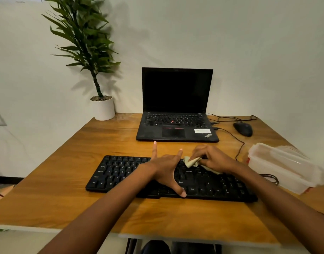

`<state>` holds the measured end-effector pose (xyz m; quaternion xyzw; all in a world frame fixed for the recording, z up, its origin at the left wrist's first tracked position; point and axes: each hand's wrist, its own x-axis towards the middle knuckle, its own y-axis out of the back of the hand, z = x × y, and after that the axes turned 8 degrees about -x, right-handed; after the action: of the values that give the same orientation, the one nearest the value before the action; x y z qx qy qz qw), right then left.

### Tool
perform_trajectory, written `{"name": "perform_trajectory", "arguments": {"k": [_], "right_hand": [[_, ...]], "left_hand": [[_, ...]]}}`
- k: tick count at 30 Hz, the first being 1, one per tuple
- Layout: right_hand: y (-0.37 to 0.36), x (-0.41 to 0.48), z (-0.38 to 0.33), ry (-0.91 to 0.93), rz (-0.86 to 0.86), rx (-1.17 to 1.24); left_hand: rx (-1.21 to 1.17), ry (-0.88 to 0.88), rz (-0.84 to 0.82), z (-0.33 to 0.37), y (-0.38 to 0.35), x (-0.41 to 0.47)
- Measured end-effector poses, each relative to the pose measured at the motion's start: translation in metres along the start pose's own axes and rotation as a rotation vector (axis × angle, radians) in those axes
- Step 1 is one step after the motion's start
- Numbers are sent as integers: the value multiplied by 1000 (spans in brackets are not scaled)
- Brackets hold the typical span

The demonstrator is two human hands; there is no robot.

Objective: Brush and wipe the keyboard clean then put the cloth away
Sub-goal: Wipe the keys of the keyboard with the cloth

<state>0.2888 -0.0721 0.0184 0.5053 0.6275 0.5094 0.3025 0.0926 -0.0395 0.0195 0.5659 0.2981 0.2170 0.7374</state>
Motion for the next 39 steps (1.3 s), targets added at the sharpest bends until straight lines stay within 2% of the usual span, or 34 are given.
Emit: {"name": "perform_trajectory", "arguments": {"k": [7, 14, 20, 24, 30, 35, 39], "right_hand": [[44, -30, 36, -83, -155, -146], [0, 6, -7, -23, 8, -61], [37, -27, 32, -122, -138, -109], [31, -24, 31, -135, -75, -82], [0, 11, -2, -34, -16, -18], [26, -16, 29, -86, -96, -53], [31, -24, 39, -119, -62, -43]], "left_hand": [[32, -38, 8, -2, 1, -1], [35, -34, 1, -1, 0, -1], [60, -34, -19, -4, 1, 0], [44, -38, -10, -2, -1, 0], [48, -29, -11, -3, 0, 0], [66, -36, -22, -5, 1, 1], [63, -52, -5, -3, 0, 0]]}}
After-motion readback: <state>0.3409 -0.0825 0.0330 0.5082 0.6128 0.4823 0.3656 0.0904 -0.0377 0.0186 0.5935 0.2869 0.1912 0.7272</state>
